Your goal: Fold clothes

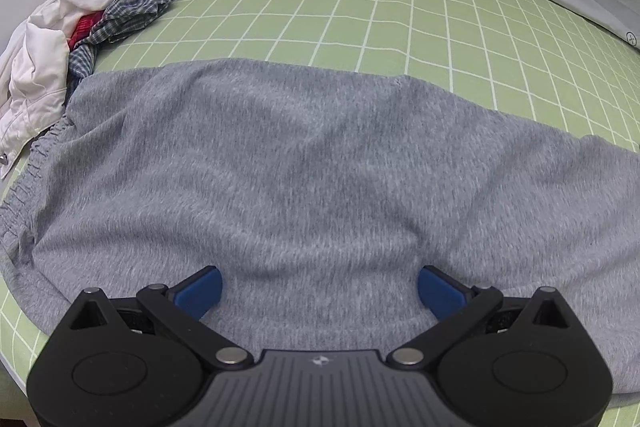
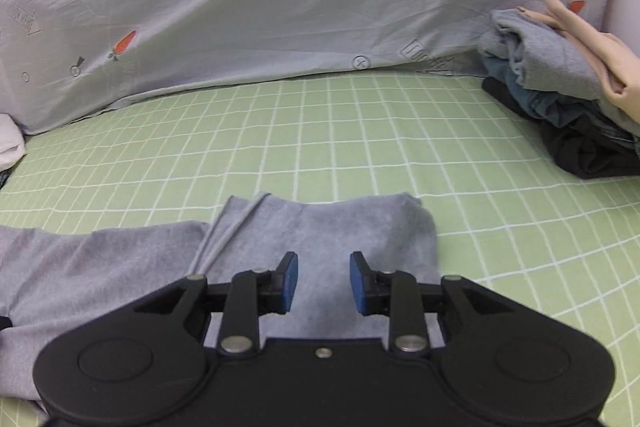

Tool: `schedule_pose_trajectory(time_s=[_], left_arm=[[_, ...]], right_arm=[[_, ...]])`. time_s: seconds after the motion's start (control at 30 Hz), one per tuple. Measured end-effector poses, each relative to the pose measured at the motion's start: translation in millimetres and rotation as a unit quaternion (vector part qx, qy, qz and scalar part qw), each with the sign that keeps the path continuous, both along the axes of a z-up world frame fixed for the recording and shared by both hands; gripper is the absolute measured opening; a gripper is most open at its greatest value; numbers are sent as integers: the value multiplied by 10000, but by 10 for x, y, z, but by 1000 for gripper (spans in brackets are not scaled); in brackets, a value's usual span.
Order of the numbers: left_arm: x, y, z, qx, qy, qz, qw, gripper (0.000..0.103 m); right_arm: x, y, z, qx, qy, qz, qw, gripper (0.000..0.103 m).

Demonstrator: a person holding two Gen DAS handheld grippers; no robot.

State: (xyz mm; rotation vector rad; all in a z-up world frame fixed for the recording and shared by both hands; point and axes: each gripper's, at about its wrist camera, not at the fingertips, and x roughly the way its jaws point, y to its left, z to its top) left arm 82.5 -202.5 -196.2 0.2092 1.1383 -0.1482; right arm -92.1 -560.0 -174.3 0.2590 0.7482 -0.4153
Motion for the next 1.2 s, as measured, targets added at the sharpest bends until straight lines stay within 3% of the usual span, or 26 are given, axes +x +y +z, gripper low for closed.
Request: schedule_pose_trajectory(time_s=[0.1,0.17,0.37,0.43,0.53,0.63,0.8,0.93,1.03,1.1,1.2], left_arm=[[56,-9,48,78,-83,-52,9999,103],[69,8,65,99,-111,-68,9999,103],[71,128,-11,80,30,-129,9999,103],[76,170,-28,-13,70,-140,9999,103],[107,231,-56,-205,141,-134,9996,103],[104,242,-63,-291,118,-227,9992,103],[93,247,-68,-364,21,-431,9984,103],[119,255,-71,-389,-10,-577,9976,103],[122,272,-73,-415,-33,-662,9969,103],[123,289,-72,-437,-48,-716,9965,103],[112,427,-32,-583,-87,-677,9960,103]], right_arm=[[243,226,-108,190,39,324,9993,32],[379,324,-166,256,73,390,9989,44],[626,485,-337,11,529,367,9979,44],[623,535,-356,-163,597,418,9972,41],[598,516,-327,-56,542,413,9977,7],[511,481,-247,39,357,247,9990,6],[285,658,85,-244,-256,494,9982,6],[240,831,175,-387,-355,769,9957,6],[327,874,-2,-176,16,796,9967,10],[390,893,-149,5,314,764,9966,23],[383,1004,-232,-138,577,708,9957,45]])
